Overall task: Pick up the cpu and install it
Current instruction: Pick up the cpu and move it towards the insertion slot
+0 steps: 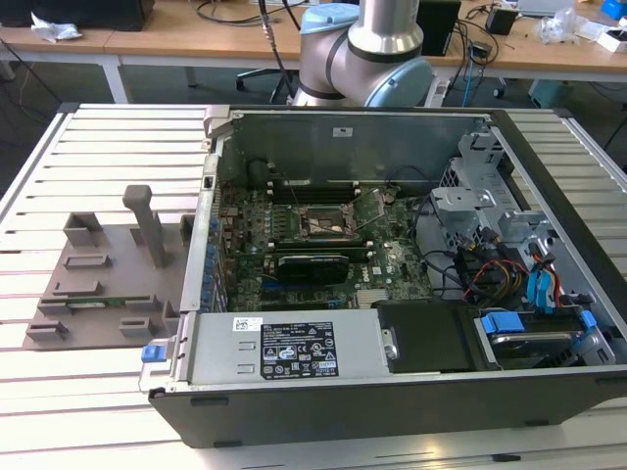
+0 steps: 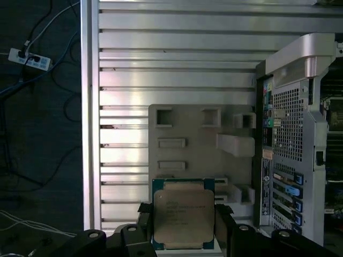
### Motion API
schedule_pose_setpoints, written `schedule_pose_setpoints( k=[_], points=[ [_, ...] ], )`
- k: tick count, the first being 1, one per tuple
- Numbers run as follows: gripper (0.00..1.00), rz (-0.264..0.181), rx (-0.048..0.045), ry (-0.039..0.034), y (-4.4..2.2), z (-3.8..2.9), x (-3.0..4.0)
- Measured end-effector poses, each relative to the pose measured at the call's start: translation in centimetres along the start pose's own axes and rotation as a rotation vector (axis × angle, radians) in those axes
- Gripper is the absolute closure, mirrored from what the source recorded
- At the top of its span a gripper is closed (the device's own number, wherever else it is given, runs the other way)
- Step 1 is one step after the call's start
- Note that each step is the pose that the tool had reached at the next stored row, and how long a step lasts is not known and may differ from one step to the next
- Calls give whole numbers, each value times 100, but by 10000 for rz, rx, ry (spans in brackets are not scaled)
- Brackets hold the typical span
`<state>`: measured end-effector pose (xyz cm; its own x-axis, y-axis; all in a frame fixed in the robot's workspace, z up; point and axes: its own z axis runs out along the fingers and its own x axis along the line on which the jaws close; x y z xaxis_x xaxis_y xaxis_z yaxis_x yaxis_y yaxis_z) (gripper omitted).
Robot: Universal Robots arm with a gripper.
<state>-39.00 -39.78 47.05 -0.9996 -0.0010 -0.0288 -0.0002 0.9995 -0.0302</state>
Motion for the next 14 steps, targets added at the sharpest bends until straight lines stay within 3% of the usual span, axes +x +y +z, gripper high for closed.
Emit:
schedule_pose_setpoints(
  k=[1, 2, 9, 11, 14],
  points=[
    [45, 0, 0, 0, -3, -99, -3],
    [45, 0, 0, 0, -5, -156, -4],
    [45, 0, 0, 1, -7, -246, -7],
    [45, 0, 0, 0, -10, -332, -10],
    [45, 0, 0, 0, -12, -388, -11]
  ],
)
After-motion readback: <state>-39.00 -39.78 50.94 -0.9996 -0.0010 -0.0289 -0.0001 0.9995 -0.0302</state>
